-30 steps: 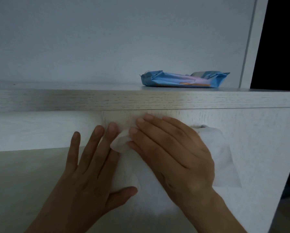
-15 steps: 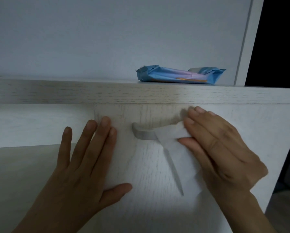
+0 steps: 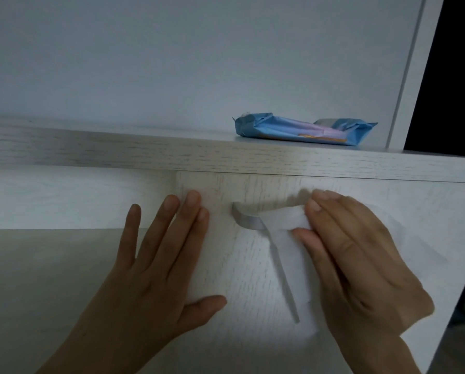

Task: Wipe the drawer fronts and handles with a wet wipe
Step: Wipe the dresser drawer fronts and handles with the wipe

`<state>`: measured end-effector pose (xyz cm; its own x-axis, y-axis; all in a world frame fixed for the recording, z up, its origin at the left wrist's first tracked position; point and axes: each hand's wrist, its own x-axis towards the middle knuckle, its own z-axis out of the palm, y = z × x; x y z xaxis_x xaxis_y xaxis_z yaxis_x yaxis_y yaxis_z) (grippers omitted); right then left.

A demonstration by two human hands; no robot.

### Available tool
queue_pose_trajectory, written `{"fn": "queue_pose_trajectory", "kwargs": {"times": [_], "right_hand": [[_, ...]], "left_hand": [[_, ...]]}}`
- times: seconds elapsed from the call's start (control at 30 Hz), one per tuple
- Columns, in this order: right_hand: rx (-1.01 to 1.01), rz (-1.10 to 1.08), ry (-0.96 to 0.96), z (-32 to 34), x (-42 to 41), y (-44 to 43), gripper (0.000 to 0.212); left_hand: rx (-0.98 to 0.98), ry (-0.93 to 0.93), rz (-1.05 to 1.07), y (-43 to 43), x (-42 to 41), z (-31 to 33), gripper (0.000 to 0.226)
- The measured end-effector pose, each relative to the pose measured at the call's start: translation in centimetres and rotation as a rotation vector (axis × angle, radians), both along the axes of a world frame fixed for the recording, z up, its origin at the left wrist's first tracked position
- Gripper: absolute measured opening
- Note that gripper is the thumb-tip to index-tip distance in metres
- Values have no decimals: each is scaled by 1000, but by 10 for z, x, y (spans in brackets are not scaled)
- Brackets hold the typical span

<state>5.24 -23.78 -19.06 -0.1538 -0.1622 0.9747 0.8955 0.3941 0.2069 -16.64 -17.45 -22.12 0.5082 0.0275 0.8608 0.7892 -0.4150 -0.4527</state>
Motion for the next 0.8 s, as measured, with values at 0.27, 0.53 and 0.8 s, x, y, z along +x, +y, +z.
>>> {"fn": "queue_pose_trajectory", "kwargs": {"times": [0.27, 0.53, 0.8], "right_hand": [[20, 132, -157, 9, -33, 14, 27], [-10, 128, -192, 10, -43, 20, 32], [10, 166, -213, 13, -22, 14, 27]], "left_hand": [[-7, -12, -6, -1, 2, 2, 74], [42, -10, 4, 3, -1, -1, 75], [78, -11, -7, 5, 1, 1, 78]]}}
